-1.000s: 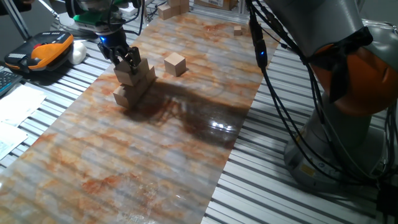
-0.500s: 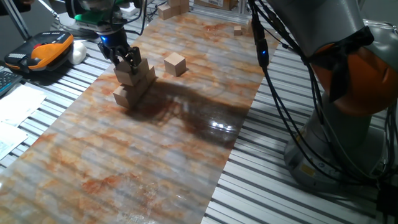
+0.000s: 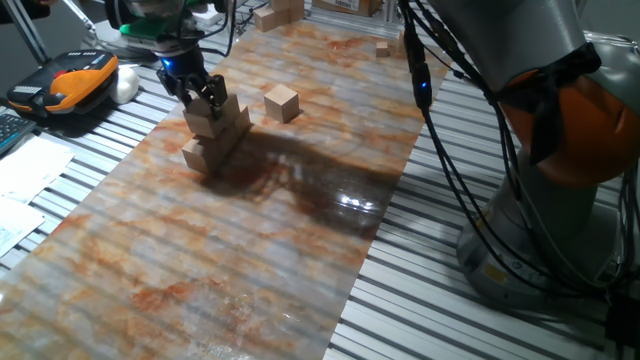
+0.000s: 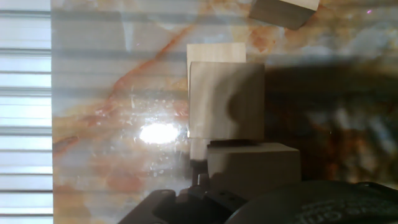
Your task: Stack the blocks into a pyramid shape
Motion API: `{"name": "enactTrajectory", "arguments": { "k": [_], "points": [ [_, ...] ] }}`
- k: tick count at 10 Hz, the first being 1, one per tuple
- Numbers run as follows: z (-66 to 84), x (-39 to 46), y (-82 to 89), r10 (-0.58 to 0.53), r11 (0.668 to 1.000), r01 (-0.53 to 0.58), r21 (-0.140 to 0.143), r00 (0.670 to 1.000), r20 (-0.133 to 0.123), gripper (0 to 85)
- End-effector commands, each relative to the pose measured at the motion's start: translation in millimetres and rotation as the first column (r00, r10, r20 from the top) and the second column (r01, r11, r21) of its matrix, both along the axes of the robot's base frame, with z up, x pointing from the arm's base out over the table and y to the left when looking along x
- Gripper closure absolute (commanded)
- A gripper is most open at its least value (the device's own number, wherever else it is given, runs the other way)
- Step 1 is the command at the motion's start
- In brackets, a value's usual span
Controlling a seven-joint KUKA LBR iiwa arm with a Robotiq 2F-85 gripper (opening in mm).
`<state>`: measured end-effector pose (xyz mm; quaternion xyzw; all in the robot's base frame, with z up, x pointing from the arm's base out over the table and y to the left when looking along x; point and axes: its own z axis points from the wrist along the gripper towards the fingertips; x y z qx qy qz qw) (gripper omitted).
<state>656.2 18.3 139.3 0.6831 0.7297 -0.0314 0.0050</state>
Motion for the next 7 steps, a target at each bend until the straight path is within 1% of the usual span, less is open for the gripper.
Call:
{"name": "enactTrajectory", "arguments": {
  "k": [1,4,5,6,7],
  "points": [
    [0.0,0.1,-0.1,0.012,1.0,-0.012,0.0,1.0,0.003,85.0],
    [0.0,0.1,-0.1,0.057,0.998,-0.057,-0.025,0.998,-0.006,85.0],
    [0.0,0.1,-0.1,0.079,0.997,-0.079,-0.02,0.997,0.004,85.0],
    [0.0,0.1,-0.1,0.073,0.997,-0.073,-0.012,0.997,0.008,85.0],
    [0.0,0.1,-0.1,0.073,0.997,-0.073,-0.015,0.997,0.005,85.0]
  ]
}}
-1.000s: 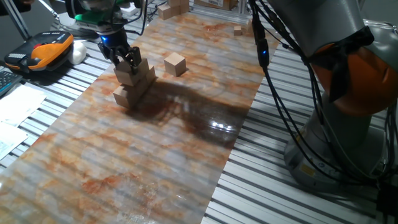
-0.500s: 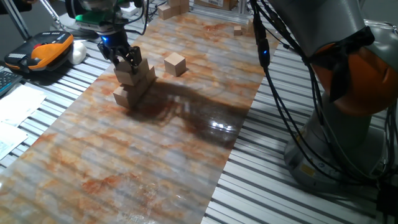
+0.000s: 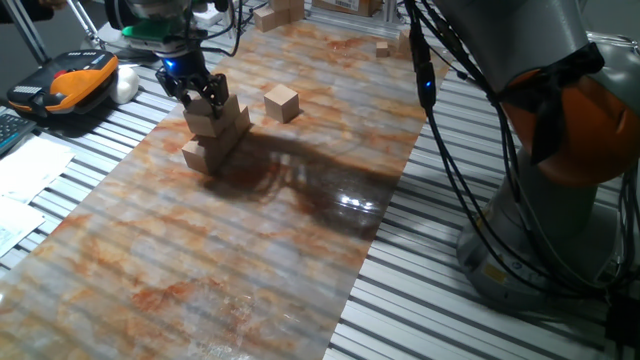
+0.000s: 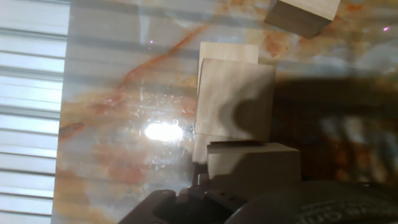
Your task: Stack the blocks into a pyramid shape
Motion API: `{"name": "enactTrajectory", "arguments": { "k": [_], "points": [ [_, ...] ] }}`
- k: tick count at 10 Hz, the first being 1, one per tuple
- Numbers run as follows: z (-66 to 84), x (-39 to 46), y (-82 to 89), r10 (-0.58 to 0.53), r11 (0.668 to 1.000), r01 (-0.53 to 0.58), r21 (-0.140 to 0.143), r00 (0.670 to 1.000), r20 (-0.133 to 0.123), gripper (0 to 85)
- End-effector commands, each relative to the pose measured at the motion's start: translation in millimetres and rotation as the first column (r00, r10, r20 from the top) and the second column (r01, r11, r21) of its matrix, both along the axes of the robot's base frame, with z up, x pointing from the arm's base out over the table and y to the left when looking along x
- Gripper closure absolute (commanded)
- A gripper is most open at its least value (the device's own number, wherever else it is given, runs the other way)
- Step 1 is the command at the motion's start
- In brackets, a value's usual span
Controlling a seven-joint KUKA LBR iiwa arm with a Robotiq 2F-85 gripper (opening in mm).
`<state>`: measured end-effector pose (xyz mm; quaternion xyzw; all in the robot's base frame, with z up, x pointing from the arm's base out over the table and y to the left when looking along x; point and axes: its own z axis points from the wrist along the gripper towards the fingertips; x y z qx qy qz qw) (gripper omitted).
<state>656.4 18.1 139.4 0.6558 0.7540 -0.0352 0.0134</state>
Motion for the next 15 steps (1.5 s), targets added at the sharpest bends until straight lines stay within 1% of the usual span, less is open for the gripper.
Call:
{"name": "enactTrajectory", "arguments": {
  "k": [1,2,4,5,6,9,10,11,13,15],
  "points": [
    [-0.1,0.0,0.1,0.002,1.0,-0.002,0.003,1.0,0.002,85.0],
    [-0.2,-0.1,0.3,-0.001,1.0,0.001,0.014,1.0,0.01,85.0],
    [0.6,1.3,2.5,-0.029,0.999,0.029,0.018,1.0,0.007,85.0],
    [-0.3,2.1,3.9,-0.056,0.998,0.056,0.031,0.998,0.012,85.0],
    [-0.6,2.1,4.9,-0.058,0.998,0.057,0.032,0.998,0.012,85.0],
    [-0.3,4.2,5.9,-0.071,0.997,0.071,0.015,0.997,-0.003,85.0],
    [0.5,4.7,7.1,-0.071,0.997,0.071,0.017,0.998,-0.002,85.0],
    [1.3,8.1,9.4,-0.069,0.997,0.069,0.015,0.998,-0.003,85.0],
    [1.8,14.2,6.7,-0.072,0.997,0.072,0.016,0.997,-0.003,85.0],
    [-0.1,16.8,4.0,-0.069,0.997,0.069,0.016,0.998,-0.003,85.0]
  ]
}}
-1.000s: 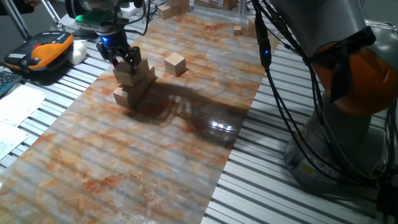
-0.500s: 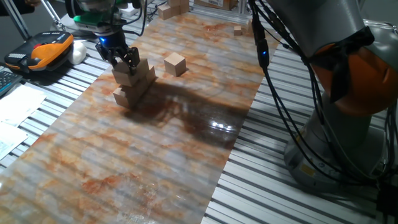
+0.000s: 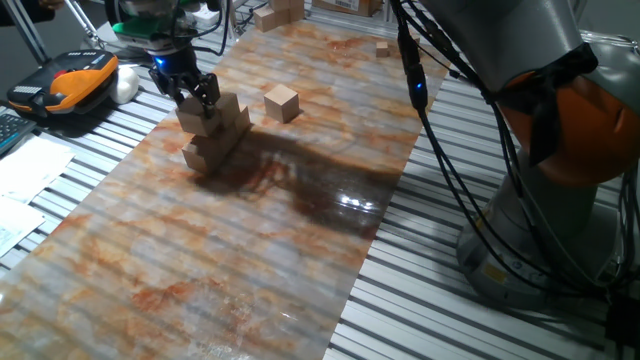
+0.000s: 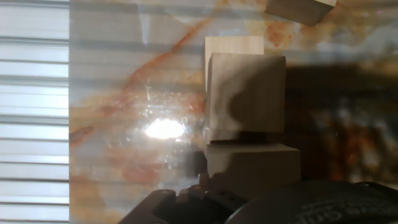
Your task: Stack the blocks into a pyramid shape
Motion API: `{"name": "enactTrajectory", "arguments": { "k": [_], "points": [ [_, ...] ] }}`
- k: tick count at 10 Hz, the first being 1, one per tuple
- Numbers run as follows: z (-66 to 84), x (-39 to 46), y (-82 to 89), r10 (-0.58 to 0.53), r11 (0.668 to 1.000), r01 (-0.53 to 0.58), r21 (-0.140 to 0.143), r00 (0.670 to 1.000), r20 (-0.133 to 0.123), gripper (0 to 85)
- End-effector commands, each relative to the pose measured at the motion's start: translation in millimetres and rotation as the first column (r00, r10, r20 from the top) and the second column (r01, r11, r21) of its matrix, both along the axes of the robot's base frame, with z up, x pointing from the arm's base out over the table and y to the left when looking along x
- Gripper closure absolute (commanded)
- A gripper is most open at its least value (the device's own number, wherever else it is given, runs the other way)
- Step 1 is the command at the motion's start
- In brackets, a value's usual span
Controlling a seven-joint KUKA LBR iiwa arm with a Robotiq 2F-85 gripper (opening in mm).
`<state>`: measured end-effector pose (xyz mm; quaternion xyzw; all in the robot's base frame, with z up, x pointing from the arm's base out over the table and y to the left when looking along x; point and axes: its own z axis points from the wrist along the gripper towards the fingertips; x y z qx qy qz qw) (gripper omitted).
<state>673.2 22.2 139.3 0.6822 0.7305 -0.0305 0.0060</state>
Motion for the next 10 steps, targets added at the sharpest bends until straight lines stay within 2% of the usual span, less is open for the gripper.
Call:
{"name": "enactTrajectory", "arguments": {
  "k": [1,4,6,10],
  "points": [
    [-0.5,-0.2,1.8,-0.005,1.0,0.005,-0.001,1.0,-0.002,85.0],
    [-4.5,-2.1,0.1,-0.007,1.0,0.007,0.003,1.0,0.001,85.0],
    [-6.9,-0.1,-5.6,-0.012,1.0,0.012,0.009,1.0,0.005,85.0],
    [-9.8,0.1,-6.4,-0.027,1.0,0.027,0.008,1.0,0.002,85.0]
  ]
}}
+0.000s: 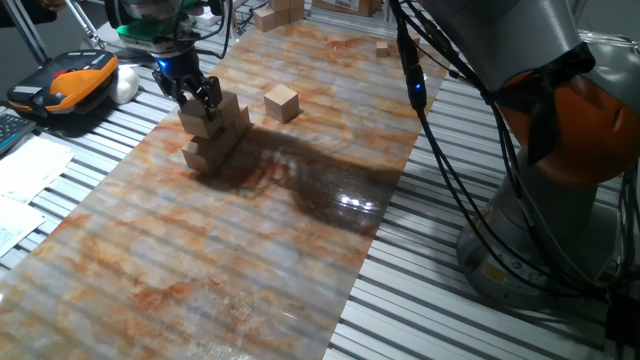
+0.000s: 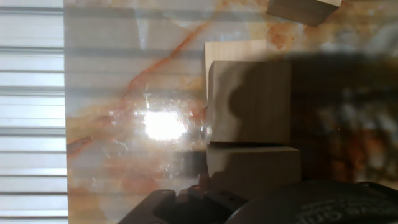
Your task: Stack the blocks into a pyramid shape
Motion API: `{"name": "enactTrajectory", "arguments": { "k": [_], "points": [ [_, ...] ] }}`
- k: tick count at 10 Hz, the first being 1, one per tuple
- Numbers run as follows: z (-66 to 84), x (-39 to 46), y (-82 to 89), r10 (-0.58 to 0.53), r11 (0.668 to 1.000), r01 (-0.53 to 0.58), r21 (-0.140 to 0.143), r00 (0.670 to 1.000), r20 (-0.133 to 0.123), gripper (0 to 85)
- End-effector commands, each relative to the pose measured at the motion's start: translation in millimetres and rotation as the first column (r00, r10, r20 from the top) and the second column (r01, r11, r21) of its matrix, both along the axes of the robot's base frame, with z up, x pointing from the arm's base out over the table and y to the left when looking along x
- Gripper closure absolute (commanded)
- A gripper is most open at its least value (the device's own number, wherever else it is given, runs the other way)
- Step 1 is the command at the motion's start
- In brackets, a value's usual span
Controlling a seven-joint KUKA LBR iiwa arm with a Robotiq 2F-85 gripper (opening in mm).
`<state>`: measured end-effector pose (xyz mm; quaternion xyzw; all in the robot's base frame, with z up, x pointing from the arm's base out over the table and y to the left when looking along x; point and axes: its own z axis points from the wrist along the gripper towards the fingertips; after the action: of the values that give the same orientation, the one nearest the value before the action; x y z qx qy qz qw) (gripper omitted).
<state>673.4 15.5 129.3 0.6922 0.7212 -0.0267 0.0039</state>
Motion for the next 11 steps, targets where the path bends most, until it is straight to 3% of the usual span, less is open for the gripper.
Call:
{"name": "enactTrajectory", "arguments": {
  "k": [1,11],
  "points": [
    [-1.4,0.6,-0.9,0.0,1.0,0.0,0.0,1.0,0.0,85.0],
    [-9.5,0.6,-0.2,0.0,1.0,0.0,-0.01,1.0,-0.009,85.0]
  ]
}}
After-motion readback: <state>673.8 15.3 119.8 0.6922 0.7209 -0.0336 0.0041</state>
